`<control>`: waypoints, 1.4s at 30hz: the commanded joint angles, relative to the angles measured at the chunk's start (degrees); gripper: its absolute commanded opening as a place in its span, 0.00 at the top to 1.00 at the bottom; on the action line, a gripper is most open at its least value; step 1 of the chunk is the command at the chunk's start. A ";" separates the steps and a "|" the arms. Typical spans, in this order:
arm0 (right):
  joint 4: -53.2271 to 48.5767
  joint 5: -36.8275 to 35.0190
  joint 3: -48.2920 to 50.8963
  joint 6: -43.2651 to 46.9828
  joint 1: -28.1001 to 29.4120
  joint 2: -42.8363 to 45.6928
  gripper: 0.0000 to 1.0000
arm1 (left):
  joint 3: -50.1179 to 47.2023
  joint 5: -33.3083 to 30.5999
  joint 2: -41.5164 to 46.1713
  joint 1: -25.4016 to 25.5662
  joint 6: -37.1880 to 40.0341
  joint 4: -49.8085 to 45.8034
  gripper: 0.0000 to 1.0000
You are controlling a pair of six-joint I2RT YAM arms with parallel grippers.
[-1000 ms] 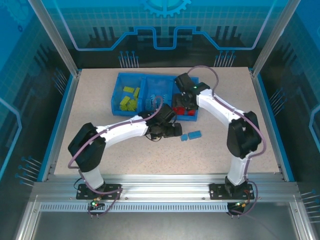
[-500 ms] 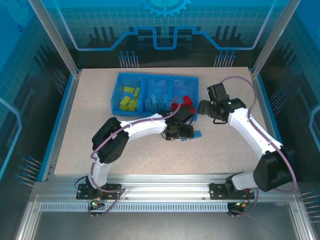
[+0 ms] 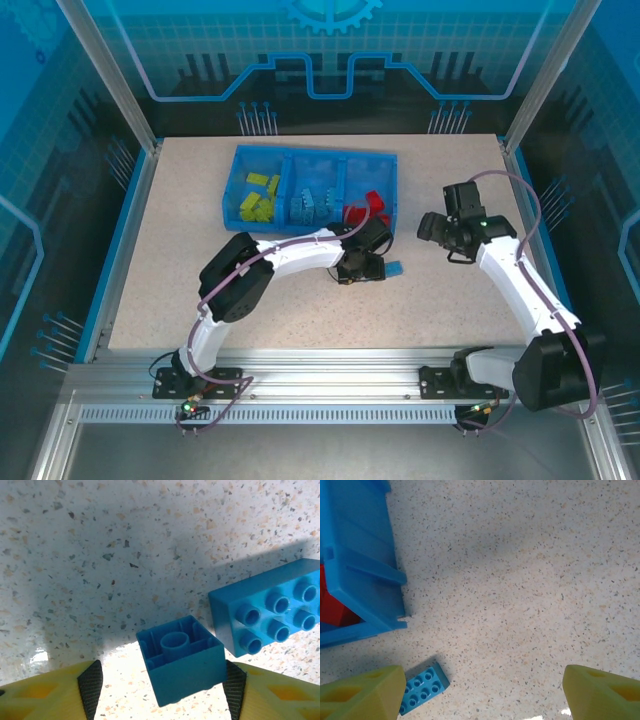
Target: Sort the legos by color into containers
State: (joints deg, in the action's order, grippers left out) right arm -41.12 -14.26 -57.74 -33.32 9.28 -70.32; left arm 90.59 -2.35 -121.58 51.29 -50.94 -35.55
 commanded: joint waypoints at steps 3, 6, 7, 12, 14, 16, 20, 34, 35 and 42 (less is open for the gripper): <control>-0.54 1.42 1.04 0.97 -1.28 1.75 0.16 | 1.61 -1.48 -0.85 0.25 -0.36 -1.51 0.38; -0.76 1.43 1.13 0.98 -1.34 1.81 0.16 | 2.20 -1.46 -1.29 0.23 -0.45 -1.38 0.40; -0.71 1.48 1.23 0.89 -1.32 1.77 0.16 | 2.31 -1.44 -1.40 0.22 -0.40 -1.44 0.40; -1.10 1.34 1.40 0.91 -1.29 2.24 0.16 | 2.23 -1.65 -1.64 -0.04 -0.16 -1.30 0.51; -1.15 1.34 1.49 0.98 -1.35 2.32 0.16 | 1.73 -1.78 -1.51 -0.27 -0.13 -1.27 0.57; -1.29 1.29 1.65 0.88 -1.35 2.47 0.16 | 1.20 -1.79 -1.23 -0.48 -0.01 -0.99 0.62; -1.09 1.64 2.42 0.46 -1.28 2.87 0.16 | 0.01 -1.87 -0.03 -0.48 0.28 -0.49 0.69; 5.67 4.46 10.65 2.33 9.78 1.63 0.22 | -5.28 -6.75 15.71 -5.96 4.24 -2.33 0.69; 6.57 5.54 11.21 2.45 10.75 1.04 0.20 | -5.33 -7.17 17.23 -7.15 5.11 -2.63 0.69; 11.06 9.44 10.25 5.01 18.08 -5.44 0.12 | -1.41 -8.14 20.29 -17.67 12.27 -4.35 0.67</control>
State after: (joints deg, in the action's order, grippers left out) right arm -32.91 -6.96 -46.48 -30.61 24.32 -73.14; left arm 87.20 -8.62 -101.21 36.58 -43.64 -37.23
